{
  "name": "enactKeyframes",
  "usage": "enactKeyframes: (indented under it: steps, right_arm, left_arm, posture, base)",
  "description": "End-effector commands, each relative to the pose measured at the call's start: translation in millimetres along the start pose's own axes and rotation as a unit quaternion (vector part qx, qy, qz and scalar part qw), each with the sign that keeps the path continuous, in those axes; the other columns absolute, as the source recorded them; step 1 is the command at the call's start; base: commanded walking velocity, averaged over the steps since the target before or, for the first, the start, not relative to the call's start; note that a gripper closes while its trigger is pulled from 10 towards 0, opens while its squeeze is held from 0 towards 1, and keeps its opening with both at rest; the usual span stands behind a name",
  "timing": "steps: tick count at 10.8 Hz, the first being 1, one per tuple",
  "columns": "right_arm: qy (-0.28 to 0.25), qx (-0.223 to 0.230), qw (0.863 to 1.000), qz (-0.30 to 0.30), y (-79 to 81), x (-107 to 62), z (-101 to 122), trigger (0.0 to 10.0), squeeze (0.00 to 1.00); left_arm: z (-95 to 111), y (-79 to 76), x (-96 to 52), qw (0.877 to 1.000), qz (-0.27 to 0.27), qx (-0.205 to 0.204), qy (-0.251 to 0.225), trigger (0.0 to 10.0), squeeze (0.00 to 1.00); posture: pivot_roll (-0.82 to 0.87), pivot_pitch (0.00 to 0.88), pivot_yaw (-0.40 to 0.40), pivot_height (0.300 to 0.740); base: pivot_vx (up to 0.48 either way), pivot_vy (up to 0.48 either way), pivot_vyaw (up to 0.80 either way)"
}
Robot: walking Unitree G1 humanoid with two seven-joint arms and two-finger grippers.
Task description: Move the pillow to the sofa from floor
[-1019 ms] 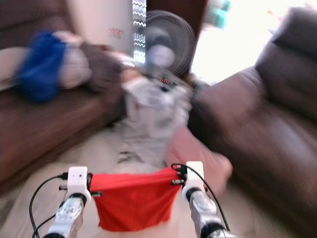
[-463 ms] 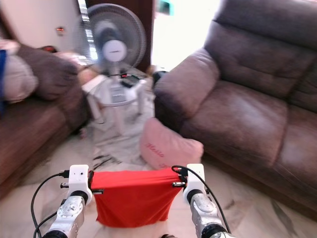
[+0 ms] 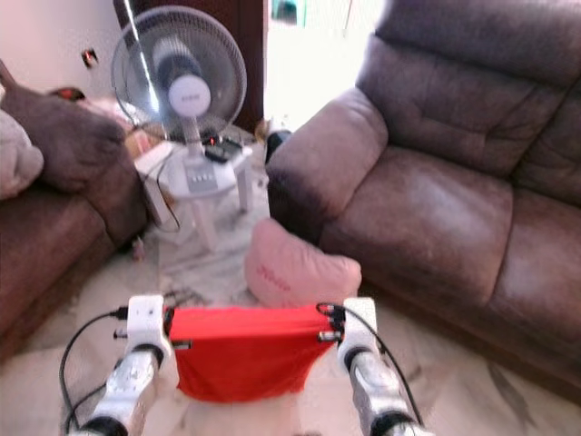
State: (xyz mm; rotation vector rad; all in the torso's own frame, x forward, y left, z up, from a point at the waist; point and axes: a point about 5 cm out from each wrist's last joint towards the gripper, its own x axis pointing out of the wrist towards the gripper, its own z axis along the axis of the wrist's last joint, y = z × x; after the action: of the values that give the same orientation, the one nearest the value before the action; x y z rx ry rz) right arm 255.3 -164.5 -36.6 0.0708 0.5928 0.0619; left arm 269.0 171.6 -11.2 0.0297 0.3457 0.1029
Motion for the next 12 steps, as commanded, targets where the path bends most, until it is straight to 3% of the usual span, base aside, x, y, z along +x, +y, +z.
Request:
enactKeyframes:
  steps: [1,10,12]
  right_arm:
    - [-0.026,0.026,0.994,-0.098,-42.8,-5.4,12.1,10.0,0.0]
    - [-0.025,0.025,0.994,-0.104,-45.3,-5.3,13.6,10.0,0.0]
    - [-0.031,0.027,0.994,-0.105,-45.6,-5.4,14.9,10.0,0.0]
  left_arm:
    - [5.6,36.5,0.4,0.997,0.07,-0.008,-0.015,10.0,0.0]
    - [6.1,36.2,0.9,0.997,0.069,-0.015,-0.016,10.0,0.0]
    - [6.7,35.6,1.3,0.997,0.068,-0.016,-0.016,10.0,0.0]
  posture:
    - [0.02,0.0,-0.038,0.74]
    - [0.02,0.002,-0.041,0.74]
    - [0.01,0.001,-0.041,0.74]
  base:
    - [0.0,-0.39,0.0]
    - [0.0,-0.406,-0.73]
    - [0.0,-0.396,0.0]
